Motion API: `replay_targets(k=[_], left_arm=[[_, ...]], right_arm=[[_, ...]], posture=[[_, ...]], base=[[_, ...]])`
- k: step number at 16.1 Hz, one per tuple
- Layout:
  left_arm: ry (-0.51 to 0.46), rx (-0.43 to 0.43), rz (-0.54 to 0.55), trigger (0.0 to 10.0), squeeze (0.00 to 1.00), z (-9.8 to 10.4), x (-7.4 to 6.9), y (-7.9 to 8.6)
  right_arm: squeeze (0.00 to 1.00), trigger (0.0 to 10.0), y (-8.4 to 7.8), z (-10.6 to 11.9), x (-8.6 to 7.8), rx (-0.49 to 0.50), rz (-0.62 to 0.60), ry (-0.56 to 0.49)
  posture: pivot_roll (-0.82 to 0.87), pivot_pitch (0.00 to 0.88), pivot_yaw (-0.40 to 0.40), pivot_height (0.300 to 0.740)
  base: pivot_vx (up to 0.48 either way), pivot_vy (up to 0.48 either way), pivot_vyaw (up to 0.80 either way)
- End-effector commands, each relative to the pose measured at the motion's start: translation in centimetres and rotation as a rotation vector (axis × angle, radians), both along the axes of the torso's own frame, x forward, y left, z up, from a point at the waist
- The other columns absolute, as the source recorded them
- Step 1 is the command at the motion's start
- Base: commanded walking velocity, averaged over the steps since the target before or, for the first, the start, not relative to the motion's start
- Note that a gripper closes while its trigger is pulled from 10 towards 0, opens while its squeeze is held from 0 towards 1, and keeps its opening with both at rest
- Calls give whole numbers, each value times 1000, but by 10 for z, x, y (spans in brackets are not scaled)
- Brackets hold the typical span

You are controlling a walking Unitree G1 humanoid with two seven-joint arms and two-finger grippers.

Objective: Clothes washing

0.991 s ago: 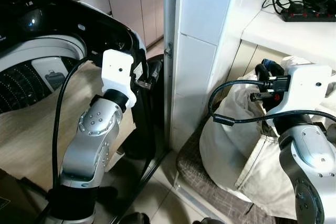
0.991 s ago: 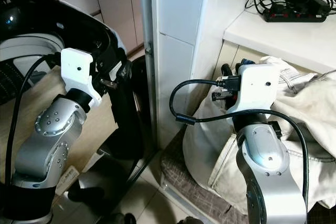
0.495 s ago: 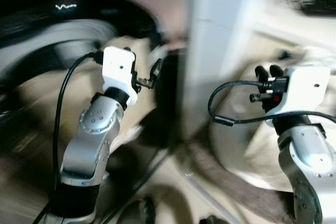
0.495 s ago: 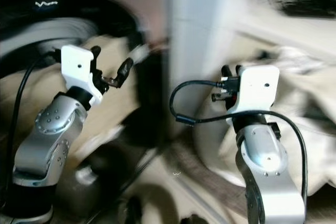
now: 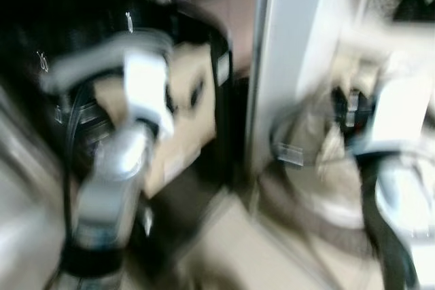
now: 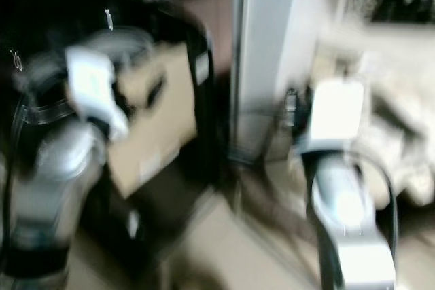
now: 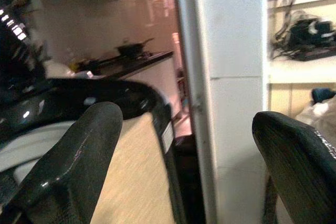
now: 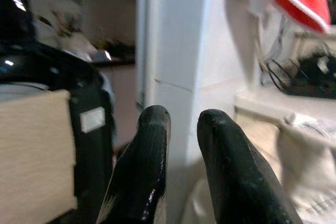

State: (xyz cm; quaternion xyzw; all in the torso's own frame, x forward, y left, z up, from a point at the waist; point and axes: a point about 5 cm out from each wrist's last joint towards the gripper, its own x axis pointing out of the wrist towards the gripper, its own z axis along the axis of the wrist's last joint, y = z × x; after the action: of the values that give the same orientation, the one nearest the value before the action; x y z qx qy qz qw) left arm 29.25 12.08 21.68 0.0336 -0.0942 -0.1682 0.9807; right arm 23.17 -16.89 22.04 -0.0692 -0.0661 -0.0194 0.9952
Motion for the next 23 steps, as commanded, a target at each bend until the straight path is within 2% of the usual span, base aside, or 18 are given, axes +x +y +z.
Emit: replay_targets(k=[1, 8, 10, 13, 15, 17, 19, 20, 21, 22, 23], left_arm=[[-5, 4, 15, 10000, 0, 4, 3, 4], [-10, -15, 35, 10000, 0, 4, 3, 7], [-10, -22, 45, 10000, 0, 3, 4, 10], [-2, -54, 61, 10000, 0, 2, 5, 11], [-17, -37, 59, 10000, 0, 3, 5, 10], [-21, -36, 61, 10000, 0, 3, 5, 10], [-20, -60, 80, 10000, 0, 3, 5, 12], [-12, -52, 143, 10000, 0, -1, 6, 20], [5, -34, 227, 10000, 0, -9, 7, 33], [11, -26, 247, 10000, 0, -12, 7, 36], [22, -54, 298, 10000, 0, -20, 3, 49]], right_arm=[[0, 10000, 3, 5, 2, 4, 12, -20], [0, 10000, 3, 3, 0, 6, 10, -13], [0, 10000, 2, 7, -3, 38, -17, -37], [0, 10000, -7, 6, -5, 20, -89, -43], [0, 10000, -11, 7, -6, -10, -112, -40], [0, 10000, -10, 9, -7, -17, -98, -43], [0, 10000, -2, 13, -7, -30, -17, -46], [0, 10000, 7, 15, -5, -50, 81, -45], [0, 10000, 13, 7, -2, -91, 120, 6], [0, 10000, 13, 5, -1, -104, 114, 7], [0, 10000, 15, -10, 1, -144, 91, 22]], posture=[[-86, 45, 50, 740], [-91, 39, 50, 740], [-98, 37, 53, 740], [-102, 40, 57, 740], [-105, 44, 57, 740], [-109, 47, 57, 740], [-111, 48, 53, 740], [-112, 51, 46, 740], [-110, 51, 34, 740], [-108, 53, 31, 740], [-102, 56, 23, 740]], base=[[472, 0, 0], [61, 0, 0], [0, 0, -750], [0, 0, -800], [0, 0, -800], [0, 0, -800], [0, 0, -800], [289, 0, 0], [292, 0, 0], [292, 0, 0], [296, 0, 0]])
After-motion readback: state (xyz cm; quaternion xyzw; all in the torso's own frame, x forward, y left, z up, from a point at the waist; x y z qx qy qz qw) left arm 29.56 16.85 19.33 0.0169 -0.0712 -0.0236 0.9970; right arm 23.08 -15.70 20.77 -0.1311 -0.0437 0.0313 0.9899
